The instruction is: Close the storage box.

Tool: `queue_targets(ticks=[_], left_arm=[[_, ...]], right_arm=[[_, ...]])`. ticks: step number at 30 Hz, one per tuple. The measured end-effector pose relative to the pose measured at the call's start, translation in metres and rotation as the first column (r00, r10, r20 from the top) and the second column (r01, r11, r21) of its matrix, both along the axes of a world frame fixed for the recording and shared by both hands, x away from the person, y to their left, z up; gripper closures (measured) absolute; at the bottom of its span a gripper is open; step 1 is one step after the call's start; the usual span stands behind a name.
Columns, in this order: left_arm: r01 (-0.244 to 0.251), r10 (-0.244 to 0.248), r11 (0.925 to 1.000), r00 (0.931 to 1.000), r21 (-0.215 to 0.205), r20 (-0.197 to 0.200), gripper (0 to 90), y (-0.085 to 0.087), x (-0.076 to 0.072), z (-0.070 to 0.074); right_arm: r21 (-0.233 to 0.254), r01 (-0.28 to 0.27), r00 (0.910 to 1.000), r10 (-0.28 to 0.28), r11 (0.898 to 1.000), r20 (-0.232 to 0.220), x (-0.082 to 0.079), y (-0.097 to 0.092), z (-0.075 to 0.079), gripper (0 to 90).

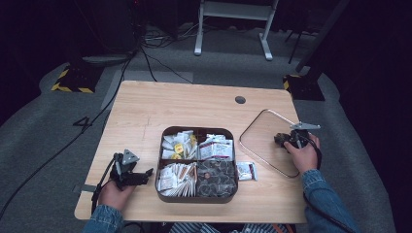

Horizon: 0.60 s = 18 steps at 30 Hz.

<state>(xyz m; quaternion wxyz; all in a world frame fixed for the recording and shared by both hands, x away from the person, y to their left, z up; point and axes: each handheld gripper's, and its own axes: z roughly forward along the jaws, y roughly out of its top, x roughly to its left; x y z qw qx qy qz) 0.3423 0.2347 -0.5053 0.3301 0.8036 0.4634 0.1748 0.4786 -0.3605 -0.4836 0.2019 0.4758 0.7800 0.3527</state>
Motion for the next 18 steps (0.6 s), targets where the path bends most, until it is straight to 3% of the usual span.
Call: queue_targets(ticks=[10,18], left_arm=[[0.001,-0.001,1.0000,1.0000,0.001,0.001,15.9,0.000,0.000,0.000],[0.001,-0.001,1.0000,1.0000,0.001,0.001,15.9,0.000,0.000,0.000]], right_arm=[[0.028,-0.030,0.9988,0.029,0.999,0.039,-0.009,0.001,0.027,58.8],[0.021,-0.080,0.9944,0.079,0.997,0.070,-0.016,0.012,0.051,58.9]])
